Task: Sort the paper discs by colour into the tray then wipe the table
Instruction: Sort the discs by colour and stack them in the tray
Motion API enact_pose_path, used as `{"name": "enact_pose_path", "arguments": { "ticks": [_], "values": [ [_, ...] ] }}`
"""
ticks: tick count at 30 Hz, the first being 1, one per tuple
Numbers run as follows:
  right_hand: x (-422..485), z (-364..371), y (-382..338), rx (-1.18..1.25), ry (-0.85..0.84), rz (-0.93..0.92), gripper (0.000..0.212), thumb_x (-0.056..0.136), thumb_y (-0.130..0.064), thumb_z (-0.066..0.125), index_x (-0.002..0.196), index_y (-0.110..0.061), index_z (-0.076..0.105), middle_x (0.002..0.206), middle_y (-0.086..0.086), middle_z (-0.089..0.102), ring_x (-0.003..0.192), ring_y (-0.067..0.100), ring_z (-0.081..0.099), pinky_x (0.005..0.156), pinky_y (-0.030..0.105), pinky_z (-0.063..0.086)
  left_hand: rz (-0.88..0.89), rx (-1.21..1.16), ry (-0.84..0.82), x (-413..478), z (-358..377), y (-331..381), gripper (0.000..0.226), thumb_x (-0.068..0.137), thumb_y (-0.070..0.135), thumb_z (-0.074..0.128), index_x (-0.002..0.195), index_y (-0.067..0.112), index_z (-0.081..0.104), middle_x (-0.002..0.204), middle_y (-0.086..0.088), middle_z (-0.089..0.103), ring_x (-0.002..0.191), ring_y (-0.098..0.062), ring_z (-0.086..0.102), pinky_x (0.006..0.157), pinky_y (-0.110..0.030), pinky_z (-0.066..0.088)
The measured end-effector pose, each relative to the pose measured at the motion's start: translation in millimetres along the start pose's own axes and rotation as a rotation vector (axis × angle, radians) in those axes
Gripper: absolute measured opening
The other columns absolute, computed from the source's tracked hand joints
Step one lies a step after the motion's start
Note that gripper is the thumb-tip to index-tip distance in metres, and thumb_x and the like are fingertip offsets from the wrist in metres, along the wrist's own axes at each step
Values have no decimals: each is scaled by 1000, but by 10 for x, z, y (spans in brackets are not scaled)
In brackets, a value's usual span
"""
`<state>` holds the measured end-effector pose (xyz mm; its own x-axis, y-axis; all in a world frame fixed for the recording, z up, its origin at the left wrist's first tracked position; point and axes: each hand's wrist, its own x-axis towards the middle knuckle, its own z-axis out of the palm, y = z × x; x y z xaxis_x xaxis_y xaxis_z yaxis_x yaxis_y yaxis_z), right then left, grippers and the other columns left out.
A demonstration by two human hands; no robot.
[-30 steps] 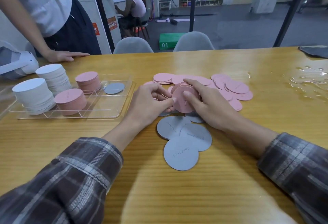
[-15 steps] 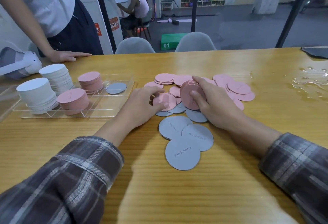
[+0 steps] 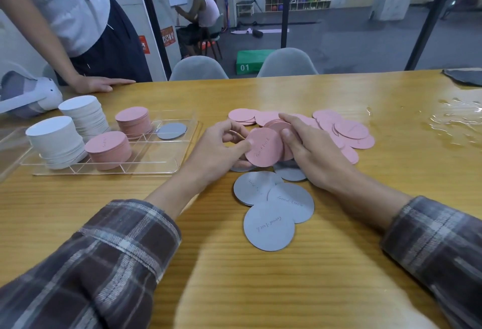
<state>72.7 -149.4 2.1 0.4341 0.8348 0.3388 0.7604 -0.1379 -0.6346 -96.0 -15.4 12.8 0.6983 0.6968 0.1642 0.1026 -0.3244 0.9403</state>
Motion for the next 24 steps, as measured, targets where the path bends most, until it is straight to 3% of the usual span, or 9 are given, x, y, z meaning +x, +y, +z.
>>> {"name": "enact_pose_path", "arguments": {
  "ticks": [4,8,11,14,17,20,24],
  "values": [
    [-4,18,1,27,-6,0,44,111,-27,37,154,-18,44,144,2,59,133,15,50,94,11,29,112,120,80,29,51,-54,9,89,18,81,88,15,72,83,3,77,79,-15,75,78,-33,63],
    [-7,31,-19,46,-13,12,44,112,-29,33,153,-21,44,125,-1,62,112,9,51,85,13,32,39,48,104,42,87,-56,13,87,13,83,87,5,73,88,-11,77,70,-21,76,80,-38,64],
    [-1,38,-35,55,-10,22,44,112,-29,32,153,-20,44,113,-5,58,105,7,50,79,0,31,-57,-31,99,29,127,-50,16,86,13,83,87,2,72,83,-16,78,71,-27,78,81,-41,65],
    [-5,30,-60,57,-24,20,46,111,-34,32,154,-19,43,129,-3,61,117,7,51,85,-6,26,-105,-74,110,29,160,-35,14,86,12,83,85,4,72,77,-14,77,71,-27,78,76,-37,65],
    [2,33,-71,5,-48,-3,50,109,-37,39,155,-18,40,147,2,57,134,15,49,92,5,28,-95,-68,120,30,189,-25,13,87,12,82,83,7,71,74,-11,78,69,-25,78,72,-33,63],
    [12,42,-50,-63,-67,-6,54,107,-35,48,157,-19,36,145,6,58,132,23,52,90,15,29,1,11,95,46,175,-62,16,86,16,84,82,8,71,73,-8,77,69,-24,78,72,-33,63],
    [19,23,-36,-91,-24,-28,52,107,-32,50,156,-20,38,145,2,58,131,21,51,90,15,29,178,209,129,127,45,-146,18,88,32,82,82,16,76,81,3,78,76,-14,75,77,-30,59]
  ]
}}
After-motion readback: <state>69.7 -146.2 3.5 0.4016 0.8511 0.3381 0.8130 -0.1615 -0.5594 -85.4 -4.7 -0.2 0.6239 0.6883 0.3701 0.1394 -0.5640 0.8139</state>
